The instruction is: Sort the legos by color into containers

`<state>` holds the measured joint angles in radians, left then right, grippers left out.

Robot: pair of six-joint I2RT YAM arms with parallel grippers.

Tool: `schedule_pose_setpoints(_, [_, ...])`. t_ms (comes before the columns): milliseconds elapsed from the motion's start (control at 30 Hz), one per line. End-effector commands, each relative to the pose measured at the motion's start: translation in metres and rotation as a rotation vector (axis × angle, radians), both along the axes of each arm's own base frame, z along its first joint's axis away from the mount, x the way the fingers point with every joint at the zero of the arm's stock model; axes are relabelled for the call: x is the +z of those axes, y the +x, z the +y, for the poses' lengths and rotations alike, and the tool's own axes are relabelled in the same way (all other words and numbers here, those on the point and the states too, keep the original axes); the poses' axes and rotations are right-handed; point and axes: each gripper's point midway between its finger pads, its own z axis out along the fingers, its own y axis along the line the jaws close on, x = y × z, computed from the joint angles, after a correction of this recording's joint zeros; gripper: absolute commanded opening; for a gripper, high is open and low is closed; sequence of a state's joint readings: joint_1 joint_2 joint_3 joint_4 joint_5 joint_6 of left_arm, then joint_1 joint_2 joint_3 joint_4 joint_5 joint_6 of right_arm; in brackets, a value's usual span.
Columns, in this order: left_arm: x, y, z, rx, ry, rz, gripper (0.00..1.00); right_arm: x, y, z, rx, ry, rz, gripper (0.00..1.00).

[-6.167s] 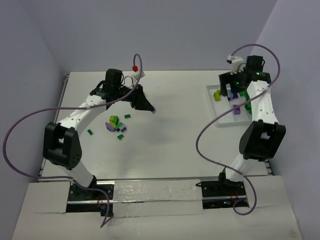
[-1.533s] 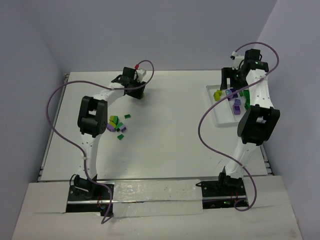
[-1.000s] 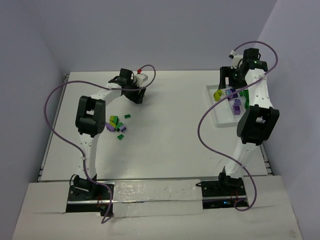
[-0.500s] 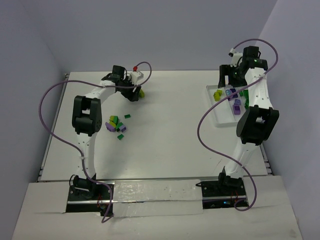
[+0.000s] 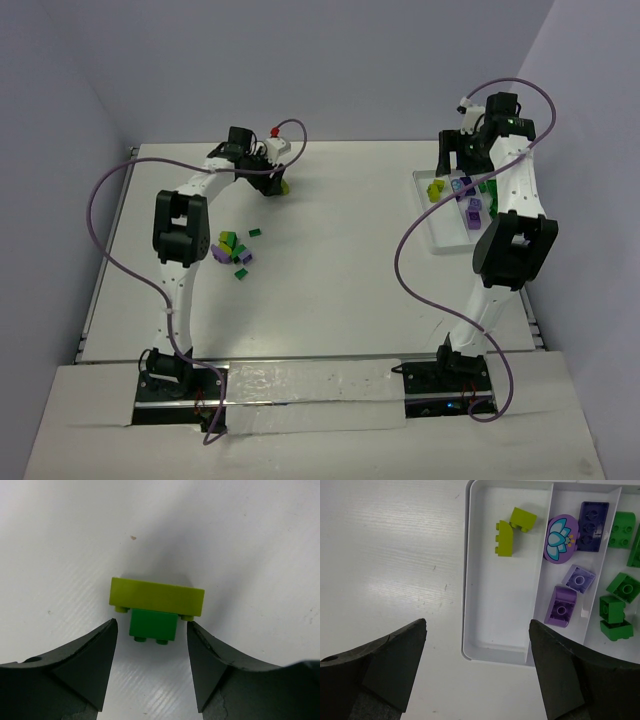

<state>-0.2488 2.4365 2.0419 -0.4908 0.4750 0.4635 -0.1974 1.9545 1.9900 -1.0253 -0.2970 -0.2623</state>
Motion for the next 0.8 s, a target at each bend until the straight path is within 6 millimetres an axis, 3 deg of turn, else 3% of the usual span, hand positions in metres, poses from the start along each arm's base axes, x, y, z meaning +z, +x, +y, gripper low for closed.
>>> schedule_pose_setpoints(0, [0.017, 0.016, -0.001, -0.016, -0.007, -0.064, 0.66, 0.026, 0.000, 0.005, 0.012, -0.008, -0.055, 0.90])
schedule_pose_setpoints(333, [0.021, 0.014, -0.006, -0.064, -0.021, -0.080, 0.52, 0.022, 0.001, 0.006, 0.011, -0.002, -0.048, 0.90])
schedule_pose_setpoints(533, [0.028, 0.016, -0.011, -0.051, -0.048, -0.083, 0.30, 0.022, 0.001, 0.011, 0.023, 0.007, -0.049, 0.90])
schedule_pose_setpoints(600, [0.032, 0.015, -0.012, -0.042, -0.067, -0.076, 0.18, 0.026, 0.000, 0.019, 0.042, 0.020, -0.060, 0.90])
schedule_pose_setpoints(700, [0.047, 0.010, -0.016, -0.044, -0.088, -0.078, 0.01, 0.035, -0.003, 0.033, 0.084, 0.049, -0.083, 0.92])
schedule_pose_setpoints(767, [0.068, 0.002, -0.016, -0.048, -0.104, -0.099, 0.00, 0.042, -0.005, 0.049, 0.122, 0.098, -0.103, 0.93])
